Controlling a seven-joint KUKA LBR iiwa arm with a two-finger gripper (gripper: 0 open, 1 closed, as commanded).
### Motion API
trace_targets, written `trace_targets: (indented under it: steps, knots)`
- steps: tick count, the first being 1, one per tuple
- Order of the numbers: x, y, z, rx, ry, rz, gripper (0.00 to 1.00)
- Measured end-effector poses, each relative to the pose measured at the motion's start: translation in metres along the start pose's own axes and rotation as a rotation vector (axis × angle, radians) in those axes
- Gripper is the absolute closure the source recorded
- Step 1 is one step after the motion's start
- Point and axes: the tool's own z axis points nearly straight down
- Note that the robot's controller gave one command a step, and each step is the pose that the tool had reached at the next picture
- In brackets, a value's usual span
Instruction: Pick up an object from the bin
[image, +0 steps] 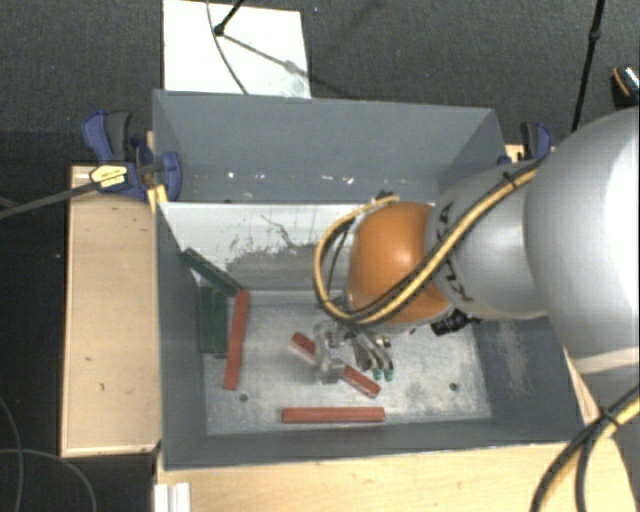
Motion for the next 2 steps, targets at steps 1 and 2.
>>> trace_targets:
  steps: [1, 2]
  knots:
    - [0.0012, -0.0004, 0.0013, 0.001, 0.003, 0.002, 0.00]
    - [0.0002, 0.0000, 0.0001, 0.000, 0.000, -0.001, 1.00]
